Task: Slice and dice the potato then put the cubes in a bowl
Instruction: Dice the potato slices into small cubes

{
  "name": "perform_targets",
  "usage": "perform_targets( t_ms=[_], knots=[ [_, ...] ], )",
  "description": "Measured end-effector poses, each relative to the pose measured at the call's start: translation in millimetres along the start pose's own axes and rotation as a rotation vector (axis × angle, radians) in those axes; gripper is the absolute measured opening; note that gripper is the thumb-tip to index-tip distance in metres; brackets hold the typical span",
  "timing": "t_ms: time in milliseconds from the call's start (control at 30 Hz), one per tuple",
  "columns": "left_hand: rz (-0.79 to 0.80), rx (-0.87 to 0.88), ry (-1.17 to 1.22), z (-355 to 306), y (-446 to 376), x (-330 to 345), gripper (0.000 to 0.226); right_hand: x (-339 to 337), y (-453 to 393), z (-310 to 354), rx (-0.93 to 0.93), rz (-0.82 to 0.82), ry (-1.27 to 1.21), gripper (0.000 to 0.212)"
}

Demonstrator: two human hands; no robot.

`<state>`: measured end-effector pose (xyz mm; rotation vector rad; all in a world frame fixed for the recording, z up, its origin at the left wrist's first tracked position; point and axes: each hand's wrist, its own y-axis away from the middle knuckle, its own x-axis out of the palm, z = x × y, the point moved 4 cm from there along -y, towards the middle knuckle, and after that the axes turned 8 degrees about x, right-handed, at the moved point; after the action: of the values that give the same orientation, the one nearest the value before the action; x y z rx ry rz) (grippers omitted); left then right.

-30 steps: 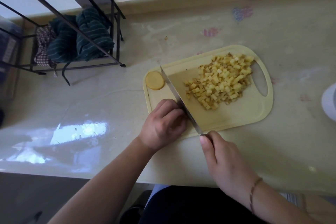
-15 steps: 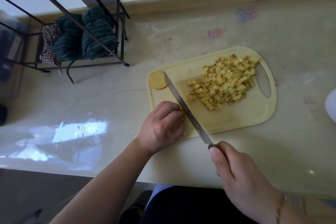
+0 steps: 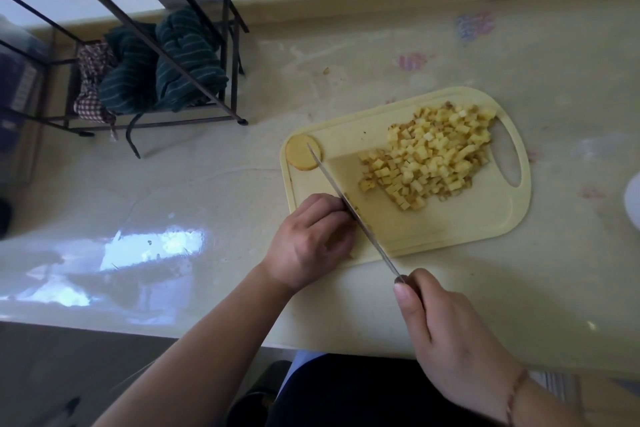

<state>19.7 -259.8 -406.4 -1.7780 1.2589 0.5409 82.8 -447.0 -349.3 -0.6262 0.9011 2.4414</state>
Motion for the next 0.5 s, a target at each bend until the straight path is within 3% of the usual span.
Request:
perform_targets(
  t_ms=[500],
  knots=[
    [-0.047,-0.030,0.024,-5.5,2.0,-7.4,0.006,-22.1,-6.8,-13.9,0.046,-0.038,-0.081,0.037]
  ],
)
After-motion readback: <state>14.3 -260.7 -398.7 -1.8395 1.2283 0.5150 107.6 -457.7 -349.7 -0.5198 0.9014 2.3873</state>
